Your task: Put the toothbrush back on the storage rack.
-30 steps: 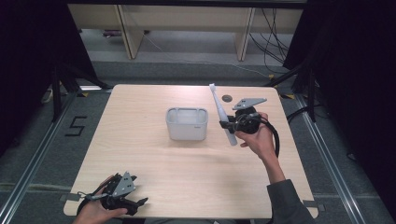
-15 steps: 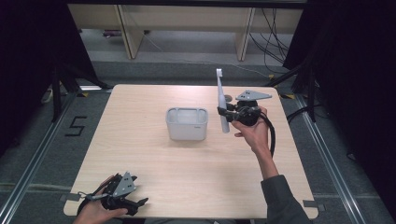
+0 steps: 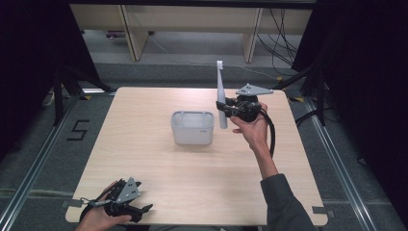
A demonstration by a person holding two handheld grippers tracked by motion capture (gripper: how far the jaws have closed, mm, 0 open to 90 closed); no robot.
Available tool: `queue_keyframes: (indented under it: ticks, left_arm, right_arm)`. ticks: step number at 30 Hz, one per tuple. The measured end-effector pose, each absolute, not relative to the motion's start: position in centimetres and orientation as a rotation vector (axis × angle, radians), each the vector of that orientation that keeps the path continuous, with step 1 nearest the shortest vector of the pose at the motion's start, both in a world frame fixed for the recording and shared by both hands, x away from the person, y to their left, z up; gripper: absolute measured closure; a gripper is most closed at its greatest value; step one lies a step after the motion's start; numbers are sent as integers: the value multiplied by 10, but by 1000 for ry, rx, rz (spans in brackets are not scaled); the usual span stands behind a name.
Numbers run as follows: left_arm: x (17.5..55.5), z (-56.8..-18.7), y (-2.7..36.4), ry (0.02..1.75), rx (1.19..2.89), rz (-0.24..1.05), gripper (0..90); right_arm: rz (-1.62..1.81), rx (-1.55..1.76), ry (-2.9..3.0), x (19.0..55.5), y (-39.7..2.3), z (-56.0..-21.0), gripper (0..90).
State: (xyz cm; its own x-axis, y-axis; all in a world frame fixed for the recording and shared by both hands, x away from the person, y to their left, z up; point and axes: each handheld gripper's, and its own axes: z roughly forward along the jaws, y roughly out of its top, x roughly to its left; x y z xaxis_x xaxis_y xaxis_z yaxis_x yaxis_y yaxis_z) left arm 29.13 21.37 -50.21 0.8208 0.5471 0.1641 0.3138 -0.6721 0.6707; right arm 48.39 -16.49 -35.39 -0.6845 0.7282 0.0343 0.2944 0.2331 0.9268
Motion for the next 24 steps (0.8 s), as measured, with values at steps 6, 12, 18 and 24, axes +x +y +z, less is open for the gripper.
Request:
queue_keyframes:
  ticks: [6,12,18,24]
  left_arm:
    - [291,-502,214,624,2358,474,163]
    - [291,-502,214,626,2356,472,163]
    - [290,-501,214,628,2349,464,163]
    - [291,-501,214,624,2349,466,163]
  right_arm:
    - [1466,937,2095,490,-151,-352,668]
    - [1478,948,2105,494,-139,-353,669]
    - [1491,955,2099,501,-131,-357,668]
    - [1512,965,2083,508,-127,-362,668]
